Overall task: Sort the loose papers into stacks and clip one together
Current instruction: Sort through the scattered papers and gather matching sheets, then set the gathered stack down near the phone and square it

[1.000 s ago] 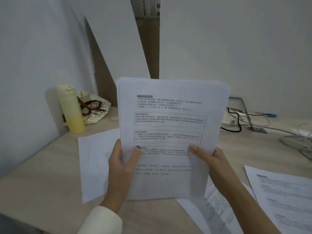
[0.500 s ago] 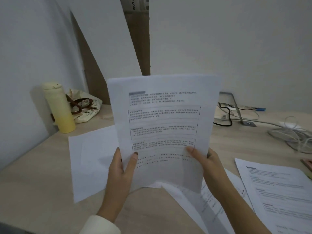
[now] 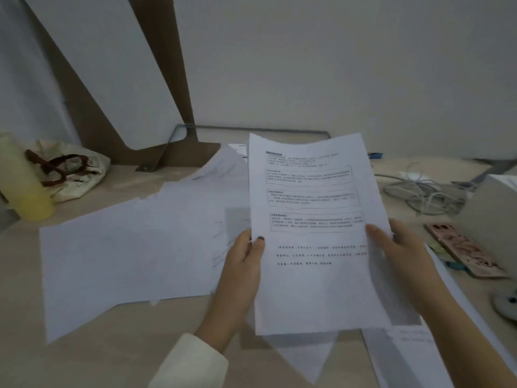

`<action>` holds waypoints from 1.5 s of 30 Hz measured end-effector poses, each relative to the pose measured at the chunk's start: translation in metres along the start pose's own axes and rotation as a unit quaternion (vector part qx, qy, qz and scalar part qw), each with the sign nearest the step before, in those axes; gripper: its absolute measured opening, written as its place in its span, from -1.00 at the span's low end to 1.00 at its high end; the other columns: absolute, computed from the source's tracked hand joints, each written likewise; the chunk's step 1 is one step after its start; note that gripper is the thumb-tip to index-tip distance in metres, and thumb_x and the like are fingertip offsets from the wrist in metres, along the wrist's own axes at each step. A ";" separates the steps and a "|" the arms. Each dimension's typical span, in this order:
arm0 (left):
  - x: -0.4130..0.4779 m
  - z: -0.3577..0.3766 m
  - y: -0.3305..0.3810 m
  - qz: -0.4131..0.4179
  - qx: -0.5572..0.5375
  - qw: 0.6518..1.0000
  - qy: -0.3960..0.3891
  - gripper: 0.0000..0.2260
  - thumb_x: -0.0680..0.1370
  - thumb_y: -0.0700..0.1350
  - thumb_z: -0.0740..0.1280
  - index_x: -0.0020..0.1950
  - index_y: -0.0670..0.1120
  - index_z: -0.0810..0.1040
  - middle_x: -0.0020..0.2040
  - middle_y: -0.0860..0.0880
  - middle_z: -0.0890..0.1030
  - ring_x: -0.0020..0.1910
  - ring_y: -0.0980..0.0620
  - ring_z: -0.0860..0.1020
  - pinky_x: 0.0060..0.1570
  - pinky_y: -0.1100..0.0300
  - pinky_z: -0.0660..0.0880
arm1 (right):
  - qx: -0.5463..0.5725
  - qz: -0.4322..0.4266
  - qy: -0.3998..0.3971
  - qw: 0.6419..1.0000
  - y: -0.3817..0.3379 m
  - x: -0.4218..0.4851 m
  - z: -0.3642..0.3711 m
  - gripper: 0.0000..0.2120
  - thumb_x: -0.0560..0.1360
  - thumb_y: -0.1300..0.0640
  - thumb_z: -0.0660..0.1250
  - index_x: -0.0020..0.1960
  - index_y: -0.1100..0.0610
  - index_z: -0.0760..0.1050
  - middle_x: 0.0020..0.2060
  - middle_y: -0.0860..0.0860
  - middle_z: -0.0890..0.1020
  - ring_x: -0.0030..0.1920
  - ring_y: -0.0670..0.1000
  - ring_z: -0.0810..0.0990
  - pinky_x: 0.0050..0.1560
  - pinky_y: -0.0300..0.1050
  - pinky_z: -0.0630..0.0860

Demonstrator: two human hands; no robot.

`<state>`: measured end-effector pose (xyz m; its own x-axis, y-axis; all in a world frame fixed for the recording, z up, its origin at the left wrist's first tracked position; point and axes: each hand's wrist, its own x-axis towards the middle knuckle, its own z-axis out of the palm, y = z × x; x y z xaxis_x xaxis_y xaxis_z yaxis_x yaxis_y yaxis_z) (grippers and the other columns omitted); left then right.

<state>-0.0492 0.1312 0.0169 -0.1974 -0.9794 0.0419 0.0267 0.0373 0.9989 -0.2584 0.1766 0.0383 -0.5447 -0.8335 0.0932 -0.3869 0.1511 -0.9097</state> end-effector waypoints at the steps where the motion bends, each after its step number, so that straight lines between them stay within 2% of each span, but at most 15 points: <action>1: 0.000 0.015 -0.004 -0.011 0.000 1.000 -0.027 -0.82 0.60 -0.11 0.14 -0.07 -0.07 0.52 -0.07 -0.04 0.63 -0.10 0.01 0.59 -0.05 0.10 0.49 | -0.015 0.021 0.007 1.000 0.010 0.001 -0.016 -0.78 0.57 0.07 0.16 -0.01 0.16 0.53 -0.11 0.10 0.64 -0.13 0.09 0.60 -0.08 0.04 0.51; 5: -0.003 0.068 -0.017 -0.065 0.008 0.988 -0.141 -0.75 0.61 -0.15 0.12 -0.19 -0.11 0.52 -0.25 -0.02 0.58 -0.35 0.16 0.57 -0.34 0.32 0.52 | -0.015 0.104 0.033 0.994 0.048 0.000 -0.069 -0.75 0.54 0.09 0.15 -0.08 0.20 0.54 -0.21 0.18 0.64 -0.21 0.13 0.58 -0.16 -0.04 0.42; 8: -0.005 0.098 -0.032 -0.072 0.054 0.976 -0.197 -0.80 0.60 -0.14 0.15 -0.11 -0.15 0.52 -0.15 -0.05 0.60 -0.20 0.06 0.59 -0.22 0.28 0.58 | -0.052 0.146 0.022 0.988 0.073 0.002 -0.097 -0.76 0.54 0.15 0.14 -0.15 0.21 0.54 -0.21 0.26 0.62 -0.23 0.14 0.55 -0.16 -0.01 0.42; 11: -0.005 0.118 -0.050 -0.055 0.153 0.963 -0.215 -0.81 0.57 -0.05 0.19 -0.14 -0.09 0.54 -0.15 -0.02 0.60 -0.13 -0.02 0.59 0.01 0.01 0.57 | -0.105 0.165 0.013 0.981 0.092 0.005 -0.112 -0.76 0.55 0.16 0.15 -0.03 0.23 0.56 -0.11 0.31 0.63 -0.12 0.22 0.59 -0.04 0.06 0.46; 13: -0.004 0.125 -0.061 -0.034 0.253 0.945 -0.206 -0.79 0.56 0.02 0.20 -0.15 -0.05 0.53 -0.14 0.05 0.57 -0.13 0.04 0.54 -0.03 0.09 0.49 | -0.143 0.168 0.016 0.975 0.102 0.009 -0.116 -0.71 0.57 0.19 0.14 0.07 0.39 0.50 0.01 0.39 0.57 0.00 0.29 0.56 -0.03 0.04 0.44; 16: -0.001 0.128 -0.072 0.012 0.363 0.916 -0.172 -0.76 0.57 0.06 0.16 -0.21 -0.03 0.45 -0.12 0.05 0.49 -0.12 0.06 0.50 -0.16 0.21 0.37 | -0.175 0.185 0.006 0.967 0.115 0.015 -0.115 -0.69 0.58 0.19 0.12 0.08 0.43 0.48 0.01 0.40 0.56 0.08 0.31 0.53 0.13 0.09 0.43; 18: 0.001 0.129 -0.076 0.031 0.397 0.902 -0.169 -0.77 0.57 0.05 0.14 -0.21 -0.02 0.41 -0.11 0.05 0.46 -0.10 0.06 0.47 -0.16 0.21 0.35 | -0.185 0.194 0.014 0.963 0.124 0.018 -0.114 -0.72 0.57 0.21 0.13 0.03 0.43 0.48 -0.04 0.40 0.56 0.00 0.31 0.54 0.01 0.06 0.45; 21: 0.002 0.129 -0.081 0.056 0.431 0.885 -0.166 -0.79 0.59 0.05 0.11 -0.16 -0.02 0.39 -0.06 0.06 0.46 -0.03 0.08 0.46 -0.11 0.21 0.39 | -0.200 0.185 0.032 0.962 0.134 0.020 -0.109 -0.78 0.57 0.19 0.14 0.02 0.35 0.45 -0.15 0.23 0.56 -0.17 0.17 0.48 -0.15 -0.06 0.36; 28: 0.006 0.111 -0.085 0.080 0.468 0.868 -0.143 -0.78 0.57 0.07 0.14 -0.08 -0.07 0.41 -0.05 0.06 0.46 -0.05 0.10 0.43 -0.12 0.24 0.40 | -0.228 0.147 0.029 0.962 0.137 0.018 -0.088 -0.78 0.56 0.12 0.15 0.16 0.18 0.40 -0.15 0.11 0.55 -0.15 0.12 0.52 -0.13 -0.04 0.44; 31: 0.009 0.099 -0.085 0.066 0.480 0.863 -0.140 -0.77 0.56 0.08 0.16 -0.12 -0.06 0.39 -0.07 0.06 0.46 -0.08 0.09 0.43 -0.16 0.26 0.37 | -0.224 0.135 0.002 0.965 0.132 0.017 -0.077 -0.72 0.57 0.14 0.14 0.27 0.11 0.36 -0.02 0.12 0.58 -0.03 0.16 0.56 -0.21 -0.09 0.38; 34: 0.009 0.089 -0.083 0.061 0.491 0.859 -0.129 -0.78 0.55 0.10 0.17 -0.16 -0.04 0.38 -0.09 0.08 0.44 -0.11 0.11 0.41 -0.17 0.27 0.37 | -0.235 0.115 0.007 0.965 0.129 0.015 -0.067 -0.62 0.58 0.12 0.15 0.38 0.09 0.27 0.17 0.18 0.56 0.13 0.21 0.53 -0.11 -0.10 0.36; 38: 0.008 0.077 -0.080 0.084 0.525 0.840 -0.110 -0.79 0.54 0.15 0.16 -0.10 0.02 0.32 -0.02 0.11 0.38 -0.01 0.13 0.36 -0.09 0.30 0.33 | -0.315 0.071 0.022 0.946 0.129 0.009 -0.052 -0.58 0.58 0.11 0.11 0.42 0.12 0.20 0.19 0.16 0.51 0.11 0.20 0.53 -0.11 -0.07 0.36; 40: 0.008 0.068 -0.082 0.097 0.562 0.815 -0.103 -0.66 0.51 0.24 0.14 0.13 0.04 0.31 0.17 0.10 0.32 0.22 0.10 0.30 0.13 0.30 0.26 | -0.375 0.045 0.023 0.925 0.131 0.007 -0.047 -0.60 0.59 0.09 0.06 0.41 0.14 0.20 0.12 0.14 0.46 -0.02 0.16 0.51 -0.20 -0.10 0.35; 42: 0.009 0.056 -0.083 0.060 0.586 0.799 -0.118 -0.33 0.42 0.38 0.08 0.41 0.03 0.16 0.46 0.02 0.14 0.47 0.02 0.07 0.41 0.18 0.05 | -0.414 0.039 0.030 0.909 0.132 0.006 -0.046 -0.62 0.59 0.07 0.06 0.39 0.14 0.24 0.05 0.12 0.43 -0.05 0.12 0.46 -0.21 -0.11 0.33; 45: 0.008 0.039 -0.079 0.005 0.600 0.784 -0.157 0.08 0.09 0.56 -0.26 0.52 0.05 -0.14 0.55 -0.02 -0.20 0.52 0.00 -0.22 0.46 0.08 -0.20 | -0.476 0.003 0.072 0.876 0.139 0.007 -0.045 -0.72 0.54 0.13 0.19 0.19 0.22 0.46 -0.06 0.17 0.47 -0.08 0.17 0.44 -0.17 -0.04 0.37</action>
<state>-0.0912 0.1285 -0.0612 -0.4407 -0.8874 -0.1355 -0.8743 0.3901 0.2887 -0.3497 0.2157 -0.0690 -0.6114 -0.7650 0.2024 -0.7913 0.5884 -0.1661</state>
